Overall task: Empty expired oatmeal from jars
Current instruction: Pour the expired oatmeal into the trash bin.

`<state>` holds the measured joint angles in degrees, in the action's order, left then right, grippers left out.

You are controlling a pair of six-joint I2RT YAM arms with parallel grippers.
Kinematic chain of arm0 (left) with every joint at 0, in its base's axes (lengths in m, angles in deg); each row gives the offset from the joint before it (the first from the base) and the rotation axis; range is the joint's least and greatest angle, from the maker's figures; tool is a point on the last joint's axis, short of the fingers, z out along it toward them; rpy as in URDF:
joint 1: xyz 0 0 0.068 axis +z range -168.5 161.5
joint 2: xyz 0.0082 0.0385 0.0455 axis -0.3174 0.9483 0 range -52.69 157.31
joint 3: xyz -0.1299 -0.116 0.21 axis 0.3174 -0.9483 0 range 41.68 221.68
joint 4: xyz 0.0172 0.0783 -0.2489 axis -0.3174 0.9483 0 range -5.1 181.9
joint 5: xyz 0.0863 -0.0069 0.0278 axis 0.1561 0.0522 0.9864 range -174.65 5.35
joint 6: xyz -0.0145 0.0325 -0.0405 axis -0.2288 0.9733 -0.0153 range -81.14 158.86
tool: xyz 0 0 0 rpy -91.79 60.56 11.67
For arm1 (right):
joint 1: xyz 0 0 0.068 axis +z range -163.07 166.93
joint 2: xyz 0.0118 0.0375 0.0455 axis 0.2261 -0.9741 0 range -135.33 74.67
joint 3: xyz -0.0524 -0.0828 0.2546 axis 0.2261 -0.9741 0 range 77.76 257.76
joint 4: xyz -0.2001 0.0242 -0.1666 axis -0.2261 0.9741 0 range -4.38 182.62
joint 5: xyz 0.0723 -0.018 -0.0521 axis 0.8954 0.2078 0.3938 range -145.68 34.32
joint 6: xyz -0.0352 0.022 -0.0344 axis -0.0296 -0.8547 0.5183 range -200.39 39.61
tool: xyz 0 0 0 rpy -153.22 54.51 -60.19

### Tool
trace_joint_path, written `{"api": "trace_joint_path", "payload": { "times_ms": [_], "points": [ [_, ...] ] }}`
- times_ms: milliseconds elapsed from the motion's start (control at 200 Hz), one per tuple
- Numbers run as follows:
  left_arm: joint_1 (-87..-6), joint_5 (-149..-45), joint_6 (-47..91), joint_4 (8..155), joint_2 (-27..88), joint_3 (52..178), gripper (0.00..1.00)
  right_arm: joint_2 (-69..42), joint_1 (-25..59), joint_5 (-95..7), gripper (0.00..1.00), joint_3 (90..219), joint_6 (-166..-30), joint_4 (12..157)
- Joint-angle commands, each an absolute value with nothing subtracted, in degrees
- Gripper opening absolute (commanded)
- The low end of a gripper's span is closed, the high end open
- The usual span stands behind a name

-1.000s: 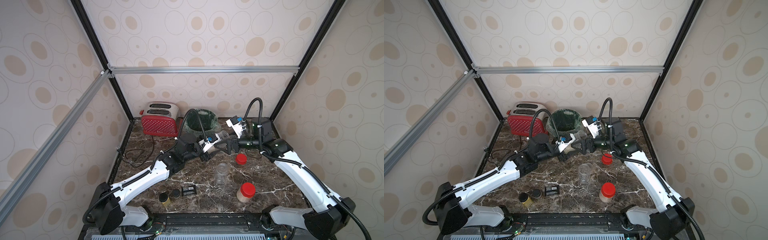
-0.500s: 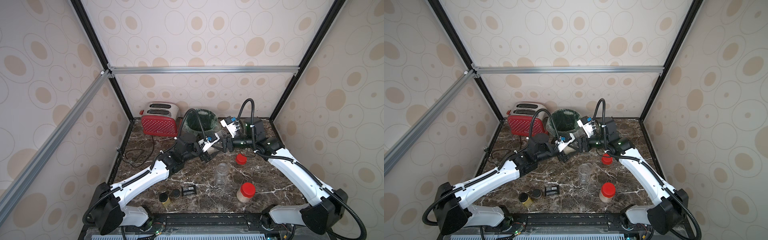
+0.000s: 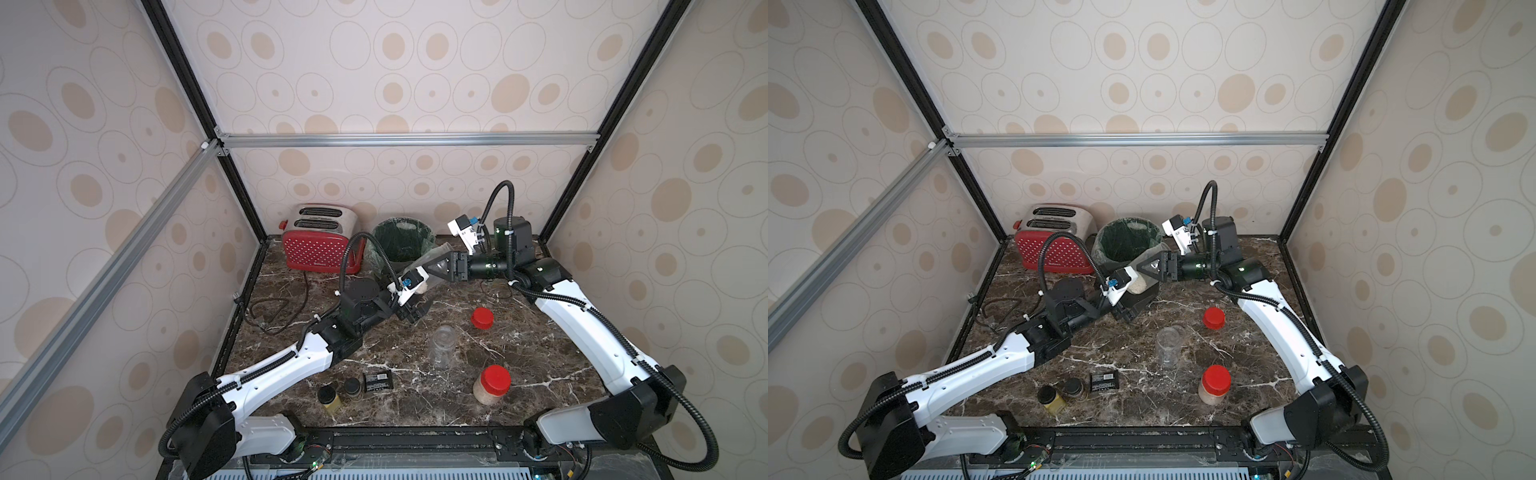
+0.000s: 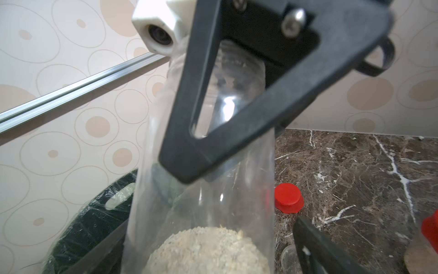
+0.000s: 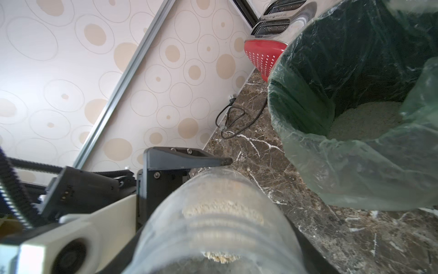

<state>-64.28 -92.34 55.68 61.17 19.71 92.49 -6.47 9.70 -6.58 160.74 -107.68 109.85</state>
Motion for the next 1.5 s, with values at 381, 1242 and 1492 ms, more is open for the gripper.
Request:
{"api": "trace_joint_path", "payload": {
  "times_ms": [381, 1242, 1492],
  "points": [
    [-64.27, -87.26, 65.82, 45.23, 19.47, 90.99, 0.98, -7.48, 9.95, 1.33, 0.46, 162.84, -117.72, 105.56],
    [-64.12, -82.13, 65.47, 57.56, 16.48, 93.87, 0.43, -9.66, 10.31, 1.76, 0.87, 163.26, -116.86, 102.31],
    [-63.94, -79.19, 60.41, 70.12, 15.16, 99.26, 0.33, -5.73, 7.65, -3.49, 0.99, 162.62, -108.41, 111.47]
  ]
}}
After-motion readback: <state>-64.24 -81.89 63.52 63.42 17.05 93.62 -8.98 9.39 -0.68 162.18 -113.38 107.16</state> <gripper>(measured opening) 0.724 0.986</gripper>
